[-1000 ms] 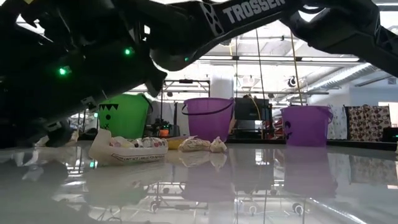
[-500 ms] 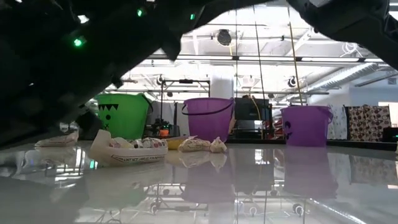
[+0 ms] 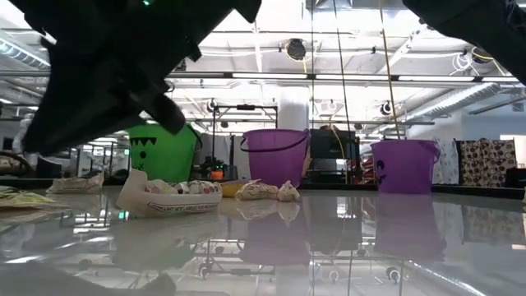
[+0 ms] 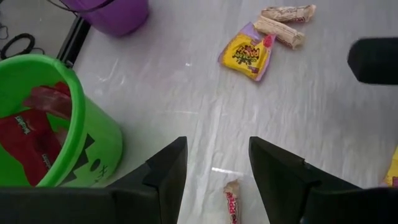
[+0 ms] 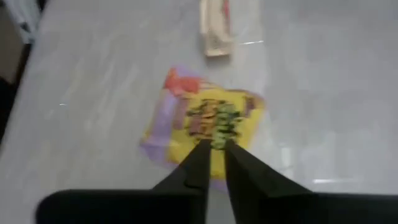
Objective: Sort candy by brand, put in halloween buckets
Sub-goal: Put the yellow candy pack in the left purple bucket
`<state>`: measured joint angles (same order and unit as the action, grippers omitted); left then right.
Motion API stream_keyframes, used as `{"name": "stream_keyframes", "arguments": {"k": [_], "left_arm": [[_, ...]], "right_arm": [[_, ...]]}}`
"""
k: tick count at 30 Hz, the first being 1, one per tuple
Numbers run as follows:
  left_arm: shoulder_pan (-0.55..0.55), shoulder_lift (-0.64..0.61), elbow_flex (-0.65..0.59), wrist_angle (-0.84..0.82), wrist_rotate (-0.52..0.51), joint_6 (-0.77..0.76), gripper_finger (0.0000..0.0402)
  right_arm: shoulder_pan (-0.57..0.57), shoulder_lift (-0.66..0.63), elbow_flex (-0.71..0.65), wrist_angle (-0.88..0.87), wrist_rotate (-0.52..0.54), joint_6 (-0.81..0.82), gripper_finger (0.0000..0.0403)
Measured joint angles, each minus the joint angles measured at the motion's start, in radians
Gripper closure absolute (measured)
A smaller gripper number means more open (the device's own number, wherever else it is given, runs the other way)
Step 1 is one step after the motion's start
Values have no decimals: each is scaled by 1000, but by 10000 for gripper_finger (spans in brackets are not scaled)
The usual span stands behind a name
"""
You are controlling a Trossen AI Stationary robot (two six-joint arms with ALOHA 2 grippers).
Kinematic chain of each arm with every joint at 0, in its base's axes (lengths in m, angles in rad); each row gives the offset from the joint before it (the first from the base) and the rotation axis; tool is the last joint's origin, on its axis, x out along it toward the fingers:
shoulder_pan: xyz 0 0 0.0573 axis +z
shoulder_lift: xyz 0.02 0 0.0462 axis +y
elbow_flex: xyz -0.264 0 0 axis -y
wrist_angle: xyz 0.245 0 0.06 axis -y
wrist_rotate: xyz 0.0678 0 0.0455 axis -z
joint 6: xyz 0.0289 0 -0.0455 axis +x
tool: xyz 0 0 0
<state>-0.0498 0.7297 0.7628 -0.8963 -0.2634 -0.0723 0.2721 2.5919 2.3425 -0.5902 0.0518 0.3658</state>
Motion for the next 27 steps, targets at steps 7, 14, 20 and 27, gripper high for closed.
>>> {"name": "stream_keyframes", "arguments": {"k": [7, 14, 20, 27], "left_arm": [[0, 0, 0, 1, 0, 0, 221], [0, 2, 0, 2, 0, 1, 221], [0, 3, 0, 2, 0, 1, 221], [0, 3, 0, 2, 0, 1, 221]], "right_arm": [[1, 31, 2, 77, -1, 91, 243], [1, 81, 2, 49, 3, 128, 158], [7, 86, 7, -1, 9, 194, 166], [8, 81, 5, -40, 5, 163, 321]]}}
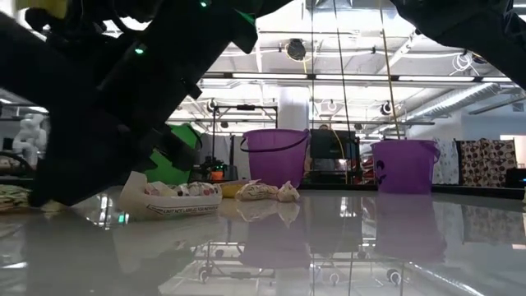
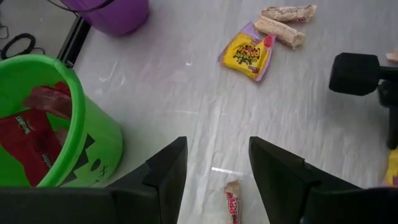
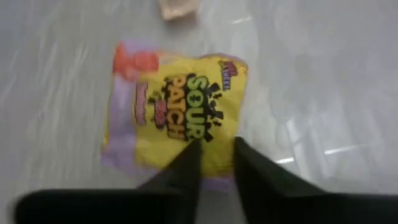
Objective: Sort candy by brand, put in halloween buckets
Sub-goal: Put the yellow candy pack in the left purple bucket
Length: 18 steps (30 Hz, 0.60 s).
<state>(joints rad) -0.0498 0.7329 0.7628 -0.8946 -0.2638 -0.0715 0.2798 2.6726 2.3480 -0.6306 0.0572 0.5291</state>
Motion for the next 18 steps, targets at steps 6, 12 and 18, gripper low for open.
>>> {"name": "stream_keyframes", "arguments": {"k": [6, 12, 18], "left_arm": [[0, 0, 0, 1, 0, 0, 221], [0, 0, 0, 3, -1, 0, 221], [0, 0, 0, 5, -1, -1, 221]], "right_arm": [[-3, -36, -2, -128, -72, -113, 389], [-23, -108, -8, -248, -51, -228, 400], [-61, -211, -6, -296, -5, -338, 402]]}}
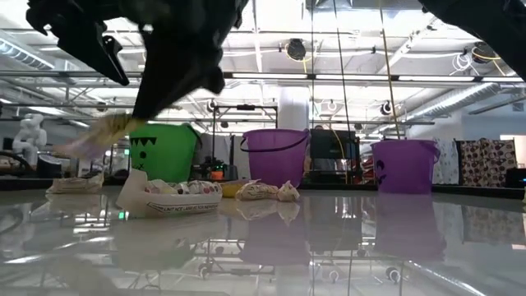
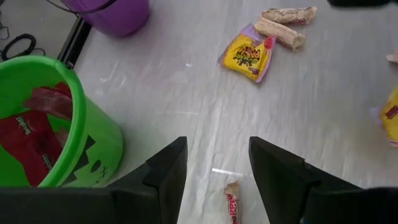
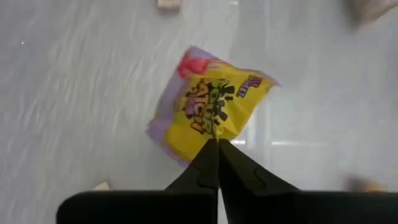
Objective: Sort candy by brand, put in halloween buckets
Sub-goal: Put the yellow candy pack in the left purple bucket
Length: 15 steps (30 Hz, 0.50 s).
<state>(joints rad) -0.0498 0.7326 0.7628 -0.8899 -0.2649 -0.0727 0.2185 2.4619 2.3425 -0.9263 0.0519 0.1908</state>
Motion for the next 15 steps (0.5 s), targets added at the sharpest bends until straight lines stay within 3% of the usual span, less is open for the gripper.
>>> {"name": "stream_keyframes", "arguments": {"k": [15], "left_arm": [[-4, 0, -53, 17, 3, -283, 221]], "right_arm": [[-249, -244, 2, -262, 2, -276, 403]]}}
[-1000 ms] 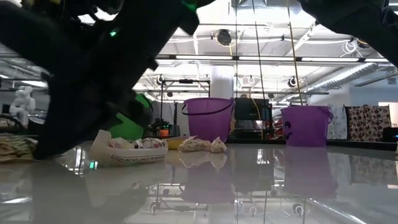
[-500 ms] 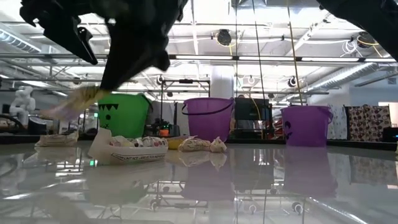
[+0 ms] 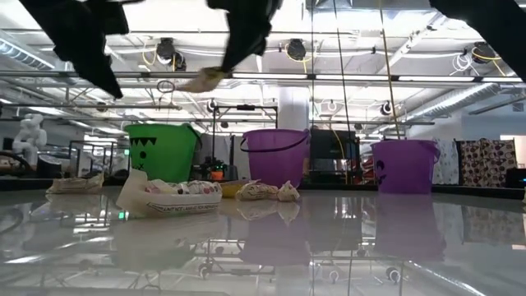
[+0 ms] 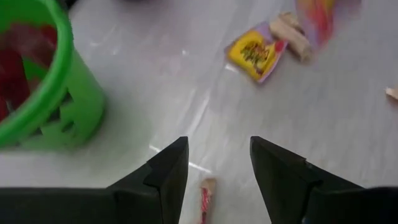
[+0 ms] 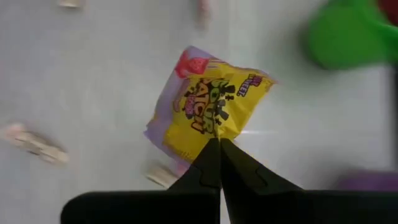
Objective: Sort candy by brand, put in halloween buckets
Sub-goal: Put the yellow candy pack in the left purple bucket
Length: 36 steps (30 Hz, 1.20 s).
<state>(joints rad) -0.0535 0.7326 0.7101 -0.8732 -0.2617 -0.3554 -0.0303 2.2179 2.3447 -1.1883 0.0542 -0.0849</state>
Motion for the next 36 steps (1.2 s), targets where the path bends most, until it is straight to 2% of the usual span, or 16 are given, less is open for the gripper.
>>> {"name": "stream_keyframes", "arguments": {"k": [5, 12, 16, 20, 22, 27, 36], "left_arm": [[0, 0, -44, 1, 54, -95, 221], [-11, 0, -129, 15, 67, -225, 221], [-26, 0, -155, 76, 71, -241, 221], [-28, 0, -155, 155, 70, -239, 221], [-28, 0, -155, 194, 71, -219, 221], [-28, 0, -155, 249, 71, -200, 221], [-28, 0, -155, 257, 78, -138, 221]], "right_arm": [[-115, -39, 0, -43, 1, -64, 403], [-276, -76, 0, -76, 4, -83, 402], [-356, -63, 0, -95, 10, -34, 402], [-426, -46, 0, -86, 102, 77, 402], [-461, -40, 0, -88, 108, 143, 402], [-496, -27, 0, -107, 97, 236, 398], [-504, -27, 0, -148, 101, 257, 352]]}}
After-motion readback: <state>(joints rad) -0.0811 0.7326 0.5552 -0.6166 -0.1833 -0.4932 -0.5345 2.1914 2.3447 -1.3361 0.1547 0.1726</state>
